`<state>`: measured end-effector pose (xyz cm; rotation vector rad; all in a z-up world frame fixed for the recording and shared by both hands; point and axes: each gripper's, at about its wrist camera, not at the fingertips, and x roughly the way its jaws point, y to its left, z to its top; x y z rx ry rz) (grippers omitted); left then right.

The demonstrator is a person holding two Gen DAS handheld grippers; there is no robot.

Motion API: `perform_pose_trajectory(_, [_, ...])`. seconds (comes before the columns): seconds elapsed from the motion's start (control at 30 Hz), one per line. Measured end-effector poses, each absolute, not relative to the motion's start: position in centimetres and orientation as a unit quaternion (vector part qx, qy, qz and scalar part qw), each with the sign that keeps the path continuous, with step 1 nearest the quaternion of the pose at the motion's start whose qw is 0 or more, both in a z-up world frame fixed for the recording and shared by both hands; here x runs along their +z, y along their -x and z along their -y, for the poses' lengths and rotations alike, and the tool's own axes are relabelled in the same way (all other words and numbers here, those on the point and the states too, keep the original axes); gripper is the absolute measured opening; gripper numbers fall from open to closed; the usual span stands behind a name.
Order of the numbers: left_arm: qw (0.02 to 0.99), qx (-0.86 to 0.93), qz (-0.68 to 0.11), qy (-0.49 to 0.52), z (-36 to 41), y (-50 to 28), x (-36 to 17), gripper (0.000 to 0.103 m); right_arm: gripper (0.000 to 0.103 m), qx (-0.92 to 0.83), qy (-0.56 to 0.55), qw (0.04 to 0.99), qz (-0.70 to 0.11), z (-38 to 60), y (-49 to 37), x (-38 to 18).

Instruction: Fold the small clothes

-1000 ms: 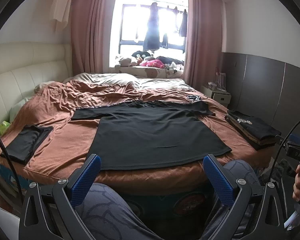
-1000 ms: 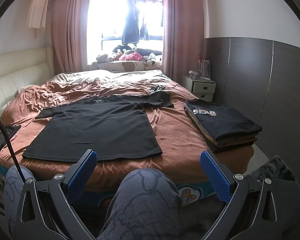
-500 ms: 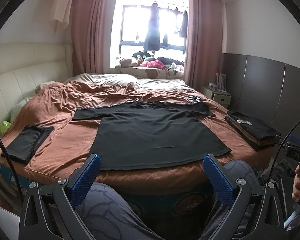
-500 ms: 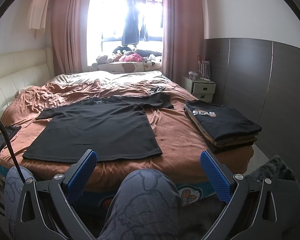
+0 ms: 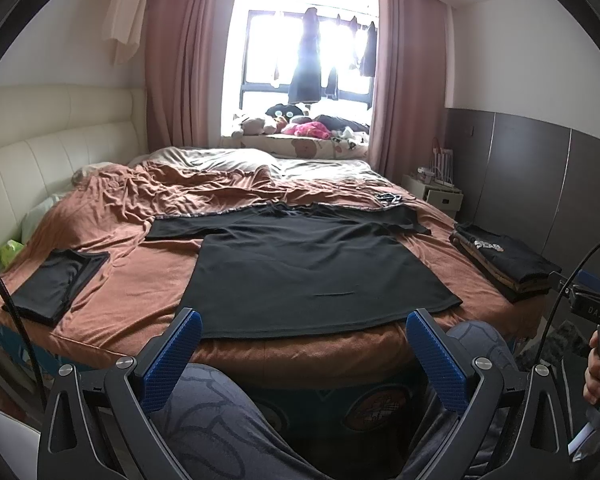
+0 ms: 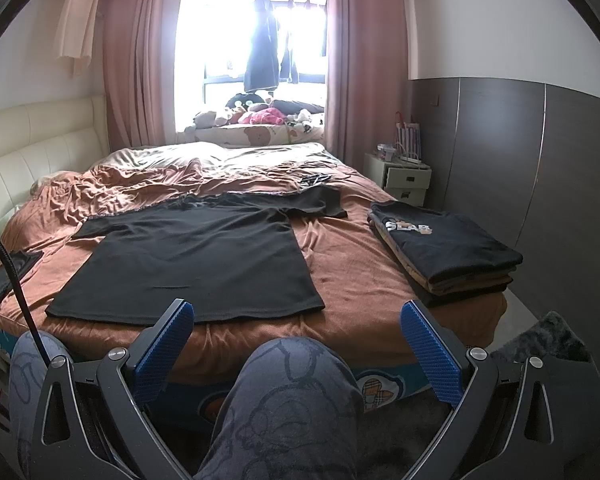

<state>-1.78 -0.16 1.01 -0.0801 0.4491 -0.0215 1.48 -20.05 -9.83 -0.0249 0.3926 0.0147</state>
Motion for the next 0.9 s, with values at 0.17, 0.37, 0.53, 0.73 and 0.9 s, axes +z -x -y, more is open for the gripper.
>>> perform_pose_trajectory(0.17, [0.974, -0.010, -0.222, 0.041, 0.1, 2.0, 1.0, 0.103, 0.103, 0.008, 0.013, 0.981, -0.195, 20.0, -1.5, -9.9])
perform_pose_trajectory(0.37, [0.974, -0.010, -0.221, 0.043, 0.1, 2.1, 1.0, 0.103, 0.103, 0.008, 0.014, 0.980, -0.196, 20.0, -1.3, -9.9])
perform_pose_trajectory(0.53, [0.974, -0.007, -0.222, 0.045, -0.1, 2.2, 1.0, 0.103, 0.103, 0.010, 0.012, 0.981, -0.195, 20.0, -1.1, -9.9])
perform_pose_trajectory(0.73, [0.973, -0.003, -0.223, 0.053, -0.7, 2.2, 0.9, 0.103, 0.103, 0.009, 0.011, 0.980, -0.197, 20.0, -1.2, -10.1])
perform_pose_trajectory(0.9, [0.974, -0.002, -0.222, 0.052, -0.9, 2.2, 0.9, 0.103, 0.103, 0.012, 0.006, 0.980, -0.196, 19.9, -1.7, -9.8])
